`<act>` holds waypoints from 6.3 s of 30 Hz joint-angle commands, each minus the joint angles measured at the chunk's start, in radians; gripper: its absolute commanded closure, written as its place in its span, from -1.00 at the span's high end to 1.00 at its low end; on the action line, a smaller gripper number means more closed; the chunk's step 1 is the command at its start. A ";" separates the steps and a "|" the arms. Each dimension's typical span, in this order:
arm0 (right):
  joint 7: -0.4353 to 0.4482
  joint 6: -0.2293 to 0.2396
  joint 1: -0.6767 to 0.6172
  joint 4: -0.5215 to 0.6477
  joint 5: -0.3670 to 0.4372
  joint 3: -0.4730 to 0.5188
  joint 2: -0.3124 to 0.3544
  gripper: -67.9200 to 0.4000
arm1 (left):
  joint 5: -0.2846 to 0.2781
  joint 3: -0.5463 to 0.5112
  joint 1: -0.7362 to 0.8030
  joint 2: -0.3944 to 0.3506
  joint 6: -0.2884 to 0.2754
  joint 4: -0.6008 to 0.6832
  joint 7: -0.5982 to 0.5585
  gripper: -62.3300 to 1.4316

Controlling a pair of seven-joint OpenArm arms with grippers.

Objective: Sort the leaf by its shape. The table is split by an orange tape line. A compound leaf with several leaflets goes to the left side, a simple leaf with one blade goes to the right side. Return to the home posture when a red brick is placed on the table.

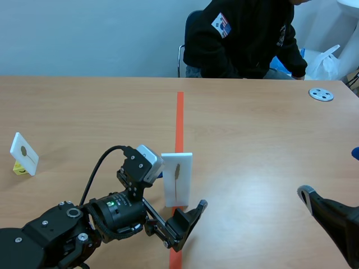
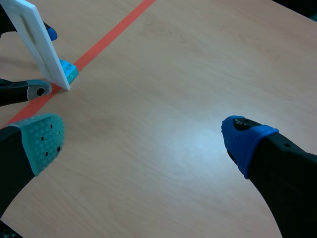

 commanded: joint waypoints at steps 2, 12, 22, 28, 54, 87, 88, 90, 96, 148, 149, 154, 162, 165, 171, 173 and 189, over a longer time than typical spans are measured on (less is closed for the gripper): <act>0.018 -0.003 0.010 0.018 0.008 0.006 -0.016 1.00 | -0.006 -0.007 -0.006 -0.004 0.003 0.016 -0.011 1.00; 0.018 -0.003 0.010 0.018 0.008 0.006 -0.040 1.00 | -0.006 -0.007 -0.006 -0.004 0.011 0.016 -0.012 -0.10; 0.018 -0.003 0.010 0.018 0.008 0.006 -0.040 1.00 | -0.010 -0.008 -0.002 -0.007 0.029 0.019 -0.008 -0.86; 0.018 -0.003 0.010 0.018 0.008 0.006 -0.039 1.00 | -0.086 -0.016 0.081 -0.053 0.026 0.207 0.071 -0.86; 0.018 -0.003 0.012 0.018 0.008 0.006 -0.039 1.00 | -0.196 -0.533 0.620 -0.095 0.116 0.963 0.286 -0.86; 0.018 -0.003 0.012 0.018 0.008 0.006 -0.039 1.00 | -0.250 -0.671 0.227 -0.089 0.344 0.113 0.064 -0.86; 0.018 -0.003 0.012 0.018 0.008 0.006 -0.039 1.00 | -0.251 -0.671 0.227 -0.089 0.344 0.105 0.059 -0.86; 0.018 -0.003 0.012 0.018 0.008 0.006 -0.039 1.00 | -0.251 -0.671 0.227 -0.089 0.344 0.092 0.059 -0.83; 0.018 -0.003 0.012 0.018 0.008 0.006 -0.039 1.00 | -0.251 -0.671 0.227 -0.089 0.344 0.083 0.045 -0.34; 0.018 -0.002 0.012 0.018 0.008 0.067 -0.039 1.00 | -0.333 -0.780 0.867 -0.161 -0.176 1.039 0.305 0.99; 0.018 -0.002 0.012 0.018 0.008 0.067 -0.039 1.00 | -0.333 -0.778 0.866 -0.161 -0.176 1.035 0.305 0.99; 0.011 -0.002 0.011 0.018 0.008 0.067 -0.039 1.00 | -0.334 -0.776 0.867 -0.162 -0.165 1.005 0.313 0.98; 0.011 -0.002 0.011 0.018 0.008 0.067 -0.039 1.00 | -0.397 -0.776 0.867 -0.183 -0.129 0.941 0.313 0.96; 0.011 -0.002 0.011 0.018 0.008 0.067 -0.039 1.00 | -0.397 -0.776 0.867 -0.191 -0.128 0.935 0.312 0.96; 0.010 -0.002 0.011 0.018 0.008 0.067 -0.039 1.00 | -0.397 -0.776 0.867 -0.193 -0.128 0.935 0.312 0.96; 0.010 -0.002 0.012 0.018 0.008 0.067 -0.039 1.00 | -0.397 -0.776 0.867 -0.193 -0.128 0.935 0.312 0.96; -0.005 0.017 0.062 0.016 0.008 0.066 -0.039 1.00 | -0.396 -0.779 0.858 -0.193 -0.128 0.935 0.308 0.96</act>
